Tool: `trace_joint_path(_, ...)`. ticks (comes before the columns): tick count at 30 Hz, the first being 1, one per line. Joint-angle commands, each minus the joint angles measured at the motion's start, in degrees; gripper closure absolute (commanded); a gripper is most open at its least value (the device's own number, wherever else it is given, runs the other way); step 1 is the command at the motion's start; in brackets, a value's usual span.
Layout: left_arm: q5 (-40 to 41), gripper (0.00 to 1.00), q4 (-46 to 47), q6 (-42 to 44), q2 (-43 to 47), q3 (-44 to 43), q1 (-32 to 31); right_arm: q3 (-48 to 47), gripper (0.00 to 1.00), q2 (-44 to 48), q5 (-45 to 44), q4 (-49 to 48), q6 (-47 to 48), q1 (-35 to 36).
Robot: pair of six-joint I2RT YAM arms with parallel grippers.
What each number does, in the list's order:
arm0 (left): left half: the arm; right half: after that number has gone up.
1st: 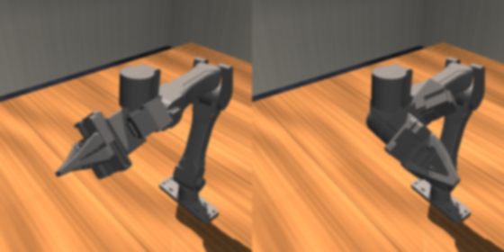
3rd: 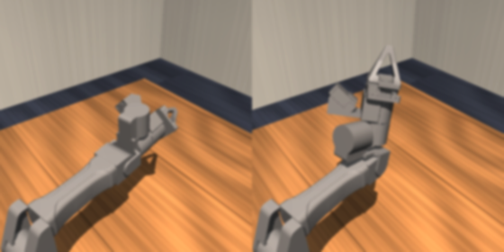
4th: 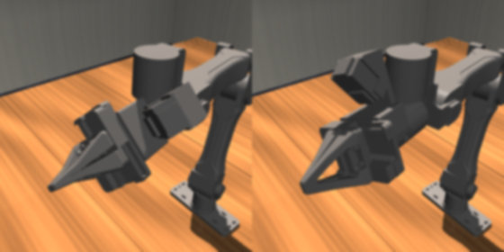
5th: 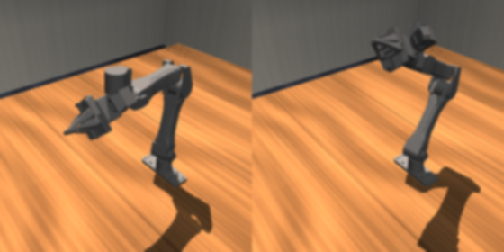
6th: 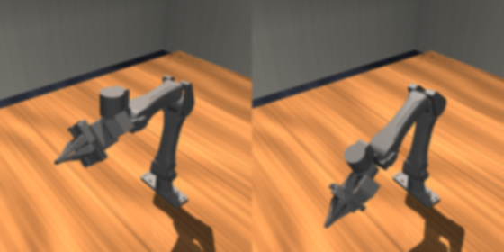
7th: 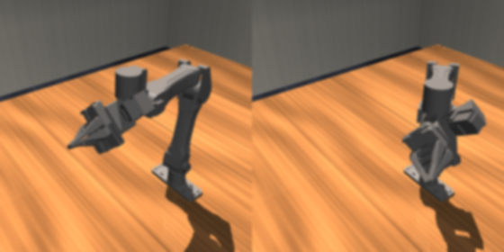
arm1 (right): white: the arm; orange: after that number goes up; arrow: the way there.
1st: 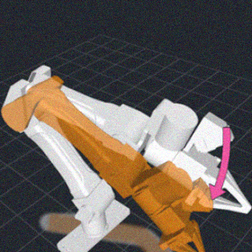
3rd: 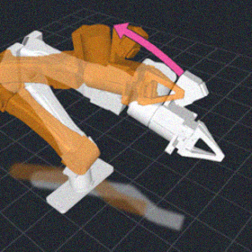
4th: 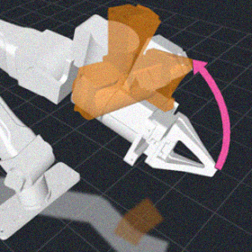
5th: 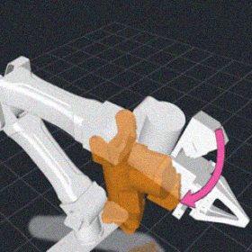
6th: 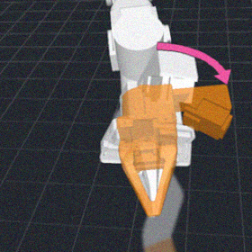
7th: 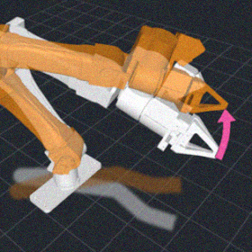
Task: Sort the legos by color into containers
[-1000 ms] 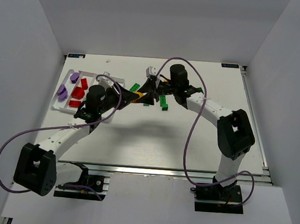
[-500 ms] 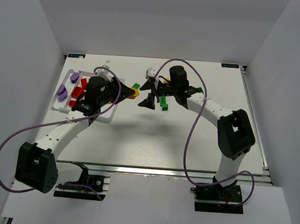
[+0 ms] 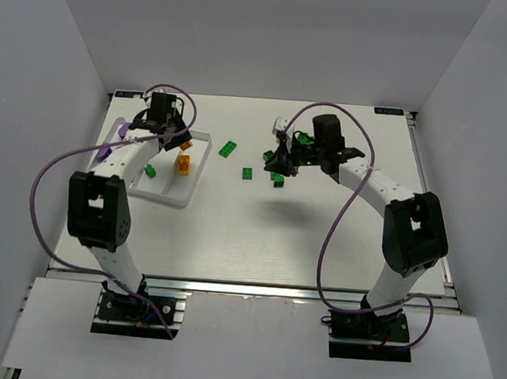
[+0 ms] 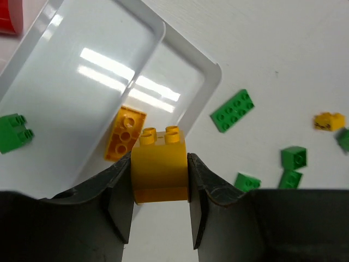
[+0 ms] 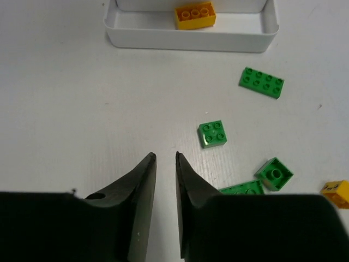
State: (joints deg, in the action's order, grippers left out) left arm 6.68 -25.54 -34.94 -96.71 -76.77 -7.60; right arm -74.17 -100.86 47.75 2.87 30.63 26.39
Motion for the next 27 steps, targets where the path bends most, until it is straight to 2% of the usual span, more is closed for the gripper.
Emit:
trace_joint_path(1, 4.57, 1.0, -4.52, 3.3, -5.05, -8.63, -0.23, -0.1, 0.75, 2.42, 1.56, 2.93, 0.57, -0.64)
trace_joint_path(4, 5.54, 1.0, -5.13, 3.82, -9.81, -11.9, -0.23, -0.18, 0.73, 2.42, 0.16, 1.35, -1.35, -1.08)
trace_joint_path(5, 5.63, 1.0, -5.31, 4.0, -10.95, -13.74, -0.23, -0.1, 0.66, 2.33, -0.28, 0.65, -2.15, -1.6)
trace_joint_path(9, 5.54, 0.9, -5.84, 4.0, -15.17, -16.47, -0.23, -0.79, 0.56, 1.37, -2.74, -1.73, -5.93, -3.27)
trace_joint_path(17, 3.69, 0.5, -6.63, 3.03, -19.92, -19.91, -0.23, -2.47, 0.52, -0.65, -3.62, -1.38, -8.22, -5.74)
trace_joint_path(22, 2.73, 0.39, -6.89, 3.12, -20.45, -20.78, -0.23, -4.84, 0.45, -3.37, -7.39, -0.68, -10.41, -6.35)
trace_joint_path(27, 2.46, 0.3, -7.77, 4.0, -19.23, -22.01, -0.58, -13.09, 0.39, -9.16, -16.36, 3.09, -15.51, -6.35)
